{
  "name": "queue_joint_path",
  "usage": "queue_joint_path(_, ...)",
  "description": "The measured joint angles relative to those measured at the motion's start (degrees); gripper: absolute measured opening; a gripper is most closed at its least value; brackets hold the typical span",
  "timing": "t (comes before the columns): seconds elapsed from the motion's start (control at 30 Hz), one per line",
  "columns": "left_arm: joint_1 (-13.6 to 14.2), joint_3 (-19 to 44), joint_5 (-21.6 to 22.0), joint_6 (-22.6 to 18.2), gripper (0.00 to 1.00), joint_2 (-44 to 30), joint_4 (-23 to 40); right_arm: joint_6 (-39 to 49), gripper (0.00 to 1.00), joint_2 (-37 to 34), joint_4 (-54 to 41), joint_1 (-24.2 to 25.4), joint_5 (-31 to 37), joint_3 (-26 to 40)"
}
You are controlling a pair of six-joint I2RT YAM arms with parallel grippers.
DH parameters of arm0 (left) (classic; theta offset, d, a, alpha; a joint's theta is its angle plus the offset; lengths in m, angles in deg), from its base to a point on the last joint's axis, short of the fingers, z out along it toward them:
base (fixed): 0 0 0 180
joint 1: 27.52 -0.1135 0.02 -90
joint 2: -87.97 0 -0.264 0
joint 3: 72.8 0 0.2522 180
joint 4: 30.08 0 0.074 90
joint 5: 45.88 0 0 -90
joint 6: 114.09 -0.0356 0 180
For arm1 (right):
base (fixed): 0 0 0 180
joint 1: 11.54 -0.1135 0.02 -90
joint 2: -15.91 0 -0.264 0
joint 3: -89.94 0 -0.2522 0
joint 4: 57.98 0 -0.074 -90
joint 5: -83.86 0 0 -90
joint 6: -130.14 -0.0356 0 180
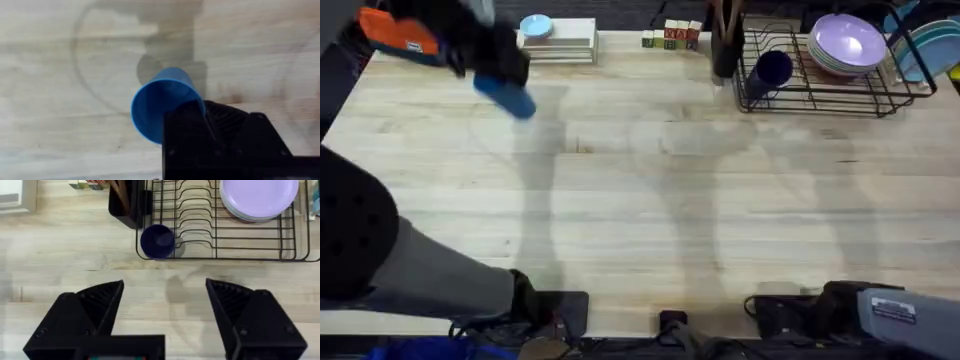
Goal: Pick up the cup on the table and put them onto the rack.
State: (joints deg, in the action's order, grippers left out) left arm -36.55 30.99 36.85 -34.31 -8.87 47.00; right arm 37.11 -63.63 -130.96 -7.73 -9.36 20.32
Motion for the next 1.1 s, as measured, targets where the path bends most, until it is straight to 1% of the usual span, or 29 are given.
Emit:
queue_joint_path(0.1,4.7,7.4,0.0,0.2,0.042,0.0,2.9,0.0,0.993,1.0,0.0,0.0,0.0,0.0)
queue_joint_path(0.23,12.4,14.9,0.0,0.9,0.041,0.0,4.3,0.0,0.993,3.3,-0.4,0.0,0.0,0.0)
queue_joint_path(0.37,20.1,19.3,-0.1,1.7,0.041,0.0,3.5,0.0,0.993,5.6,-2.5,0.0,0.0,0.0)
queue_joint_path(0.4,25.2,20.2,-0.3,2.5,0.041,0.0,1.0,0.0,0.993,7.2,-3.6,0.0,0.0,0.0)
queue_joint_path(0.47,27.9,20.2,-0.4,3.0,0.041,0.0,-0.3,0.0,0.993,8.5,-4.1,0.0,0.0,0.0)
queue_joint_path(0.6,32.0,20.2,-0.7,3.4,0.041,0.0,-4.4,0.0,0.993,11.8,-5.4,0.0,0.0,0.0)
queue_joint_path(0.67,33.7,20.2,-1.5,3.6,0.041,-0.1,-6.9,0.0,0.993,13.8,-5.7,0.0,0.0,0.0)
queue_joint_path(0.87,37.2,20.2,-5.9,4.7,0.041,-2.4,-14.3,0.0,0.993,18.6,-5.5,0.0,0.0,0.0)
queue_joint_path(1.0,39.1,20.2,-9.0,5.1,0.041,-5.1,-17.3,0.0,0.993,20.1,-5.5,0.0,0.1,0.1)
queue_joint_path(1.1,40.9,20.2,-10.1,5.2,0.041,-7.0,-18.7,0.0,0.993,20.2,-5.5,0.0,0.1,0.1)
